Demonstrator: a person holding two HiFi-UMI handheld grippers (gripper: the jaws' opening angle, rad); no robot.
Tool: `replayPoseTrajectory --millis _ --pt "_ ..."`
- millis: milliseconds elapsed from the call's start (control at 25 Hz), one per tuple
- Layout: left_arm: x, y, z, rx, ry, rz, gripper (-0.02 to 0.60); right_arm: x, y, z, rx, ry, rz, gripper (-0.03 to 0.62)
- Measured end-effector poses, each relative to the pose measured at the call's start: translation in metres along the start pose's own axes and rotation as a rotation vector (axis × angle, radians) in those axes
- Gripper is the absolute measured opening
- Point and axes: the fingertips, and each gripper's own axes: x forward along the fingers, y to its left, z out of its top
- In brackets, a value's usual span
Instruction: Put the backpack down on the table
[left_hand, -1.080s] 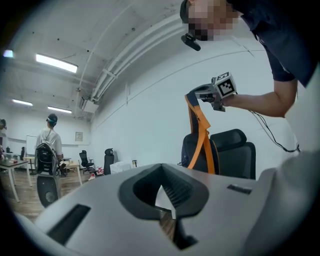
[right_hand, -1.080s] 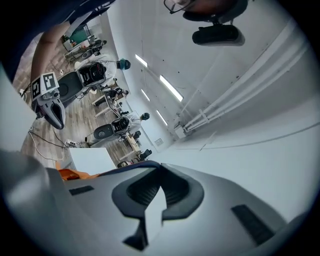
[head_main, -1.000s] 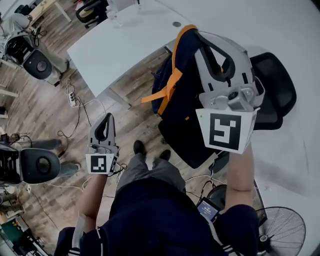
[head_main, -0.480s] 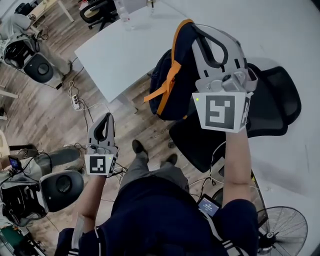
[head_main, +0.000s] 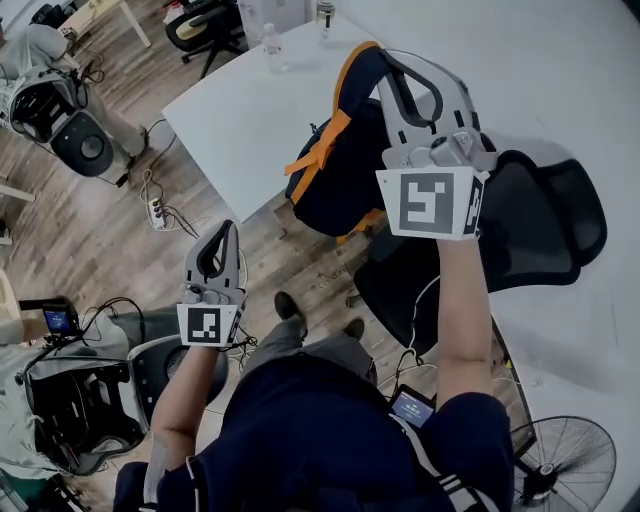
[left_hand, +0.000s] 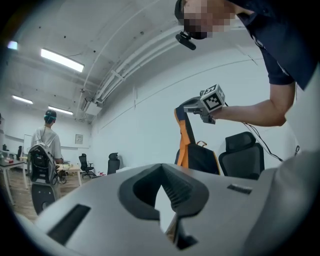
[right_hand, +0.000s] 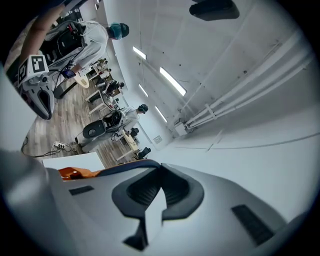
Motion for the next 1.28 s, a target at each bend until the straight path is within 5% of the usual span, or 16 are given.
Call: replayPoseTrajectory --millis 320,520,1000,1280 --pt "0.044 0.014 0.002 -0.032 -0.06 0.041 0.003 0.057 0.004 -0.016 0.042 -0.007 -0.001 0.006" --pt "0.067 0.009 -0.014 0.018 -0.057 0.088 0.003 0.081 0.014 -0.031 0.087 -0.067 0.024 0.006" --pt "0.079 0.038 -0.003 -0.02 -0.049 0.146 0.003 0.136 0.023 0.006 0.06 -0.11 0.094 0.006" --pt "0.085 0.052 -0.006 -0.023 -0.035 0.157 0.003 0.169 0.041 -0.01 0.067 -0.076 0.118 0.006"
